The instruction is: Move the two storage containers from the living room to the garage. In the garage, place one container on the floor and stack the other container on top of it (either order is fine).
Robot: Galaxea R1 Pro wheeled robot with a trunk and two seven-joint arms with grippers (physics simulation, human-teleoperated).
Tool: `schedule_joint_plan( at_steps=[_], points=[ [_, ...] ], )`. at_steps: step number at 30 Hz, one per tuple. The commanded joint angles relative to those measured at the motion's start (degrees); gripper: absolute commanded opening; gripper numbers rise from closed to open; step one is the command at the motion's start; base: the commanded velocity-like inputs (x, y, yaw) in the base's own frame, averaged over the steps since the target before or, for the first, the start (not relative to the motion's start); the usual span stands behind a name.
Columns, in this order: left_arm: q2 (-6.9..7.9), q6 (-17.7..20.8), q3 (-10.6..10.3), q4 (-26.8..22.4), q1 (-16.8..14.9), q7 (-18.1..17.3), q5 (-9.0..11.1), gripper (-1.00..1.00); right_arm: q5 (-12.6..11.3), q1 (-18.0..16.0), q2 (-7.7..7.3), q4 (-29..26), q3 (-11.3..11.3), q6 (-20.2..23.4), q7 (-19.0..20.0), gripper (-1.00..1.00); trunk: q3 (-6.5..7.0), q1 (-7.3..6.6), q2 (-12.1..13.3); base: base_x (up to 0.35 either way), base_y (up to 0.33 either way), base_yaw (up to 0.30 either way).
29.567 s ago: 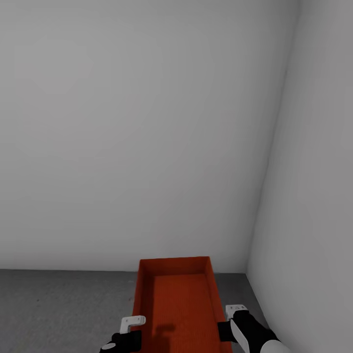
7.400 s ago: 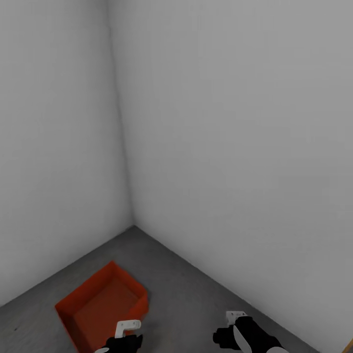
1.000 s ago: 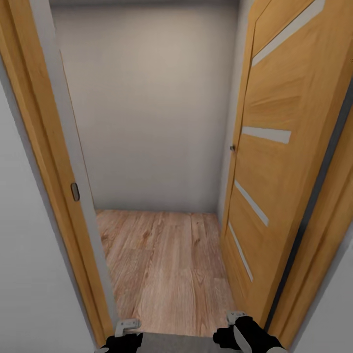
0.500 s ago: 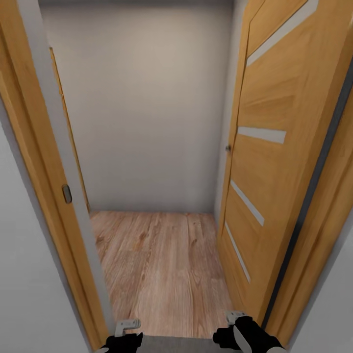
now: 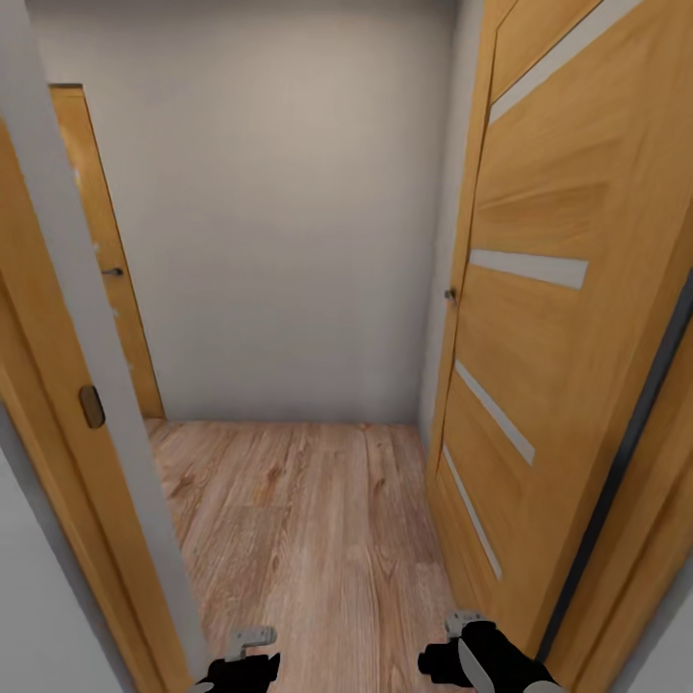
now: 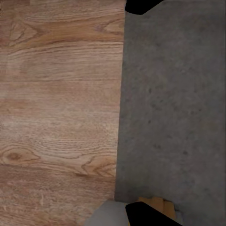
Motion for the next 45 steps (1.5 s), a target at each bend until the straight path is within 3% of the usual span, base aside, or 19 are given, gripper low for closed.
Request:
schedule_joint_plan(
  at_steps=[1, 25, 45],
  points=[
    [0.02, -0.2, -0.4, 0.1, 0.0, 0.0, 0.6, 1.0, 0.2, 0.0, 0.02, -0.1, -0.2, 0.3, 0.2, 1.0, -0.06, 0.0, 0.0, 0.132, -0.004, -0.007],
    [0.04, -0.2, -0.4, 0.1, 0.0, 0.0, 0.6, 1.0, 0.2, 0.0, 0.03, -0.1, -0.2, 0.3, 0.2, 1.0, -0.14, 0.0, 0.0, 0.116, -0.06, -0.022],
    [0.04, -0.2, -0.4, 0.1, 0.0, 0.0, 0.7, 1.0, 0.2, 0.0, 0.0, -0.1, -0.2, 0.3, 0.2, 1.0, -0.14, 0.0, 0.0, 0.057, 0.029, 0.0]
  ],
)
